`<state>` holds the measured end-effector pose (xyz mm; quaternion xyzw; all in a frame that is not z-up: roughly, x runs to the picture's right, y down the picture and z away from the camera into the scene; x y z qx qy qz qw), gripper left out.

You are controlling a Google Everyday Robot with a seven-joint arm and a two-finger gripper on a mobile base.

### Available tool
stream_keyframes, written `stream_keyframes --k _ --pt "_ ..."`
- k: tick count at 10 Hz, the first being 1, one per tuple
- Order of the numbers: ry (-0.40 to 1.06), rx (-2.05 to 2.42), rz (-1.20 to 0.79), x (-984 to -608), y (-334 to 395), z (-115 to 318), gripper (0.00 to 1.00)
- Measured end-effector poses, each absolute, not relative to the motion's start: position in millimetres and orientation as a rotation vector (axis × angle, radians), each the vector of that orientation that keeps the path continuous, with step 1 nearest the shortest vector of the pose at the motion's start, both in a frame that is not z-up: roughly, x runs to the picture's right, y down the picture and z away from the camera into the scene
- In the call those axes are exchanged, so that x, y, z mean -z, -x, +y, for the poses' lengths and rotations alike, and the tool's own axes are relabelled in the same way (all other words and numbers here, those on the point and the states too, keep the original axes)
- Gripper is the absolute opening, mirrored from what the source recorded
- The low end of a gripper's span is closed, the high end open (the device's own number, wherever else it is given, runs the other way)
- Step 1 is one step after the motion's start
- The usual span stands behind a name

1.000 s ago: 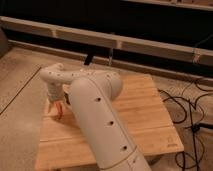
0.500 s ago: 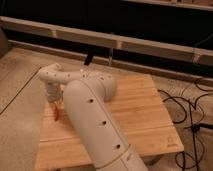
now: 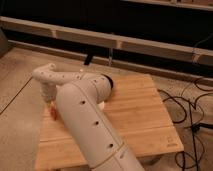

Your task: Drag the pepper across the table

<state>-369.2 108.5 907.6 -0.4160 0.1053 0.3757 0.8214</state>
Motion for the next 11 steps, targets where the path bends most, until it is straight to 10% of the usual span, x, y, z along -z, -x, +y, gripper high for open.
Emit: stream_keyframes --k 4,11 --pt "0.911 -0.679 0.159 -907.2 419.1 108.9 0.0" --pt "0.911 -0.679 0.157 -907.8 419.1 107.5 0.61"
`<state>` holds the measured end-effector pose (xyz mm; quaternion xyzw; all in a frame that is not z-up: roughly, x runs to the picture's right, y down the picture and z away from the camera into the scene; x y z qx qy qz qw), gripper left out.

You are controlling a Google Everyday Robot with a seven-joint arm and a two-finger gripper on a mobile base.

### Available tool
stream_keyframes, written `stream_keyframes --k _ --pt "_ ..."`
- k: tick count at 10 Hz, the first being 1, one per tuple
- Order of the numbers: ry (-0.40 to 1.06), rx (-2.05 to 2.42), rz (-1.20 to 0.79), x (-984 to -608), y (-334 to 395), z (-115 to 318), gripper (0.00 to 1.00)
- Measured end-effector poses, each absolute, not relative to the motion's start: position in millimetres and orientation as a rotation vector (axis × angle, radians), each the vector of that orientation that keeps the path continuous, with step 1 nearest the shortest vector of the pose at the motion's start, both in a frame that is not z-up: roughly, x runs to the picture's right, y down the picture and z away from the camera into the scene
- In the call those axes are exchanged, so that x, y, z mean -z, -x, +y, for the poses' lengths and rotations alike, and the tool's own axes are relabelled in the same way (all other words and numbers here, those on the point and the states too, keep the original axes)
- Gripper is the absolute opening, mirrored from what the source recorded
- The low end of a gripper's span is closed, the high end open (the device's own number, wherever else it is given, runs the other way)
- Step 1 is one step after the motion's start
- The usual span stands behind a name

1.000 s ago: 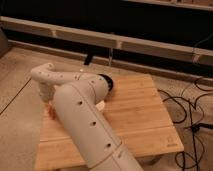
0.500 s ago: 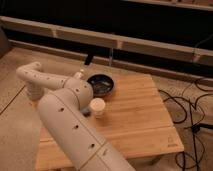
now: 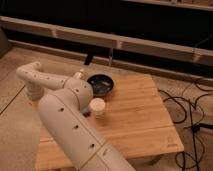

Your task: Drag the pepper across the table

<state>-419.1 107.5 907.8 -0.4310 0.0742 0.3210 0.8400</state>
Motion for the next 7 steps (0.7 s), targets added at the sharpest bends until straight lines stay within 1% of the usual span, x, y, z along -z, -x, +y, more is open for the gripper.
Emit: stream_keyframes --k 1,7 --pt "0.911 -0.679 0.157 -908.0 418.7 107.5 0.62" --pt "0.911 -0.679 0.158 -908.2 418.2 107.5 0.62"
